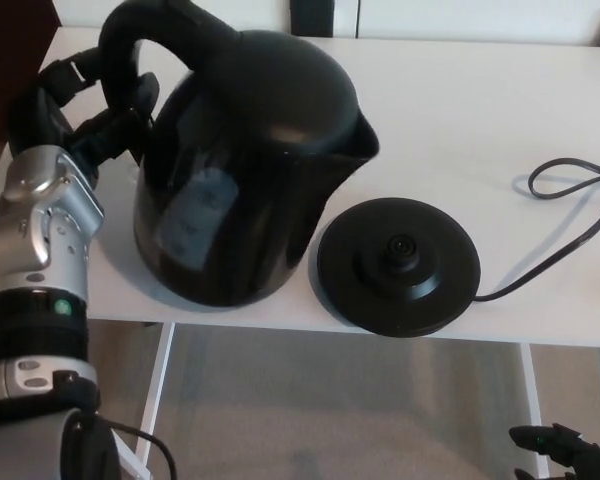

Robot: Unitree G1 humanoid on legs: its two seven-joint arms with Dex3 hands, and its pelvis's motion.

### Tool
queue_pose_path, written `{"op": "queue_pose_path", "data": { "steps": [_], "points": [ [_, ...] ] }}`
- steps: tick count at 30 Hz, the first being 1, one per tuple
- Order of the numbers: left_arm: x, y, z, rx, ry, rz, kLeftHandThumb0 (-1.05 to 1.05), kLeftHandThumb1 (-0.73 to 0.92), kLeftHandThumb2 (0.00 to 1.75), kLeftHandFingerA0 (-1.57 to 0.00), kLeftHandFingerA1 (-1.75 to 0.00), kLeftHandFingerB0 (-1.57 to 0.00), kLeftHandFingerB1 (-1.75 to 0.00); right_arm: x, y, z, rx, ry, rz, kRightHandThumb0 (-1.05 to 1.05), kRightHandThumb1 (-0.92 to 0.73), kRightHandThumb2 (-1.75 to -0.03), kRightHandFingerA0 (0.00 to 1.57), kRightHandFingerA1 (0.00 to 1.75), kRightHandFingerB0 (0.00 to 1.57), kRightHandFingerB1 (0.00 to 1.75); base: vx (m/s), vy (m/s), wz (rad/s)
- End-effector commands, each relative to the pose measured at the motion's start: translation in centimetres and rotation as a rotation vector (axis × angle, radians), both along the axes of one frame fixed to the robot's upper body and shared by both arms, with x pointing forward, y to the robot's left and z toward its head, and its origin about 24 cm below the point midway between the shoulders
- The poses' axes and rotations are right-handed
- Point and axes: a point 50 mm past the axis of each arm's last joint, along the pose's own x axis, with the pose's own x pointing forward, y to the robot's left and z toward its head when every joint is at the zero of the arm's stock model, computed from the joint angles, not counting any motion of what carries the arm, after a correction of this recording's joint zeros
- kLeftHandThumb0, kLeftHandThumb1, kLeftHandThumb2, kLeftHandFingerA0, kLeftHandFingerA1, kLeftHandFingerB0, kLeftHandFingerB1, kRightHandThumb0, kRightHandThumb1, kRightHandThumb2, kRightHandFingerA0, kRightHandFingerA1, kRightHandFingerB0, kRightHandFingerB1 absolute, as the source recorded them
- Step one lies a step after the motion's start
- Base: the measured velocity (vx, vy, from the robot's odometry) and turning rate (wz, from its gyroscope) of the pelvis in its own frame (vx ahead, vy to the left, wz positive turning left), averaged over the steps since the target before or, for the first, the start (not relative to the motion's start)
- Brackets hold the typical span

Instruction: The robot walk towards a table in front and uses its left hand to pick up the pot from the base and places it on the table

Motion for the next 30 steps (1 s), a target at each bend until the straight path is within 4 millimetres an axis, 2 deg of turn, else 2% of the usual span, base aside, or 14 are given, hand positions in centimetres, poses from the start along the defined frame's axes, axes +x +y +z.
{"op": "queue_pose_path", "data": {
  "steps": [1, 5, 6, 7, 11, 12, 14, 22, 23, 24, 25, 26, 27, 30],
  "points": [
    [-0.1, 0.2, -0.1, -0.032, -0.093, -0.092, -0.53, 0.42, 0.75, 0.00, -0.14, 0.00, -0.17, 0.1, -0.1, 0.1, 0.001, -0.008, 0.001, -0.31, -0.79, -0.63, 0.55, 0.63, 0.41, 0.47, 0.00, 0.000, 0.00],
    [0.1, 0.3, 0.5, 0.058, -0.113, -0.133, -0.69, 0.44, 0.76, 0.00, 0.00, 0.00, -0.05, 0.5, -0.1, 0.3, 0.001, -0.014, -0.003, -0.31, -0.79, -0.63, 0.55, 0.62, 0.42, 0.47, 0.00, 0.000, 0.00],
    [0.1, 0.4, 0.5, 0.062, -0.119, -0.142, -0.67, 0.43, 0.75, 0.00, 0.00, 0.00, -0.04, 0.5, -0.1, 0.3, 0.002, -0.014, -0.002, -0.32, -0.60, -0.94, 0.54, 0.69, 0.32, 0.56, 0.00, 0.000, 0.00],
    [0.2, 0.4, 0.6, 0.057, -0.124, -0.156, -0.65, 0.41, 0.72, 0.00, 0.00, 0.00, -0.02, 0.5, -0.2, 0.3, 0.001, -0.016, -0.002, -0.31, -0.79, -0.63, 0.56, 0.63, 0.41, 0.47, 0.00, 0.000, 0.00],
    [0.2, 0.4, 0.7, 0.048, -0.125, -0.185, -0.63, 0.40, 0.70, 0.00, 0.00, 0.00, -0.01, 0.4, -0.3, 0.4, -0.001, -0.019, -0.004, -0.30, -0.78, -0.63, 0.56, 0.63, 0.41, 0.47, 0.00, 0.000, 0.00],
    [0.3, 0.6, 0.7, 0.052, -0.125, -0.191, -0.50, 0.47, 0.54, 0.00, 0.00, 0.00, 0.00, 0.5, -0.2, 0.4, 0.001, -0.021, -0.005, -0.30, -0.78, -0.63, 0.56, 0.63, 0.41, 0.47, 0.00, 0.000, 0.00],
    [0.3, 1.2, 0.6, 0.086, -0.100, -0.219, -0.59, 0.39, 0.69, 0.00, 0.00, 0.00, -0.01, 0.6, -0.1, 0.4, 0.004, -0.024, -0.004, -0.30, -0.78, -0.62, 0.56, 0.63, 0.41, 0.47, 0.00, 0.000, 0.00],
    [-0.7, 2.8, -0.4, 0.200, 0.009, -0.357, -0.59, 0.38, 0.69, 0.00, 0.00, 0.00, -0.01, -0.4, -0.5, 0.2, 0.008, -0.010, -0.006, -0.29, -0.79, -0.63, 0.54, 0.62, 0.40, 0.47, 0.00, 0.000, 0.00],
    [-0.9, 2.9, -0.4, 0.217, 0.020, -0.379, -0.58, 0.38, 0.68, 0.00, 0.00, 0.00, -0.02, -0.4, -0.6, 0.2, 0.005, -0.006, -0.004, -0.31, -0.60, -0.94, 0.53, 0.69, 0.31, 0.55, 0.00, 0.000, 0.00],
    [-1.0, 3.0, -0.4, 0.222, 0.021, -0.388, -0.58, 0.38, 0.68, 0.00, 0.00, 0.00, -0.02, -0.4, -0.6, 0.2, 0.004, -0.005, -0.003, -0.31, -0.60, -0.94, 0.53, 0.69, 0.31, 0.55, 0.00, 0.000, 0.00],
    [-1.2, 3.0, -0.3, 0.233, 0.022, -0.405, -0.58, 0.38, 0.68, 0.00, 0.00, 0.00, -0.01, -0.3, -0.6, 0.2, -0.002, -0.001, 0.004, -0.30, -0.80, -0.63, 0.53, 0.59, 0.39, 0.45, 0.00, 0.000, 0.00],
    [-1.5, 3.0, -0.2, 0.245, 0.022, -0.424, -0.58, 0.38, 0.68, 0.00, 0.00, 0.00, -0.01, -0.2, -0.6, 0.2, -0.009, 0.004, 0.013, -0.30, -0.80, -0.63, 0.53, 0.59, 0.39, 0.45, 0.00, 0.000, 0.00],
    [-1.7, 3.0, 0.0, 0.250, 0.023, -0.441, -0.58, 0.38, 0.68, 0.00, 0.00, 0.00, -0.01, -0.1, -0.5, 0.2, -0.004, 0.006, 0.009, -0.30, -0.59, -0.94, 0.52, 0.68, 0.30, 0.55, 0.00, 0.000, 0.00],
    [-2.6, 2.6, 0.2, 0.259, 0.021, -0.525, -0.59, 0.38, 0.68, 0.00, 0.00, 0.00, 0.00, -0.3, -0.4, 0.1, 0.005, 0.005, 0.012, -0.29, -0.59, -0.94, 0.53, 0.69, 0.30, 0.55, 0.00, 0.000, 0.00]
  ]
}}
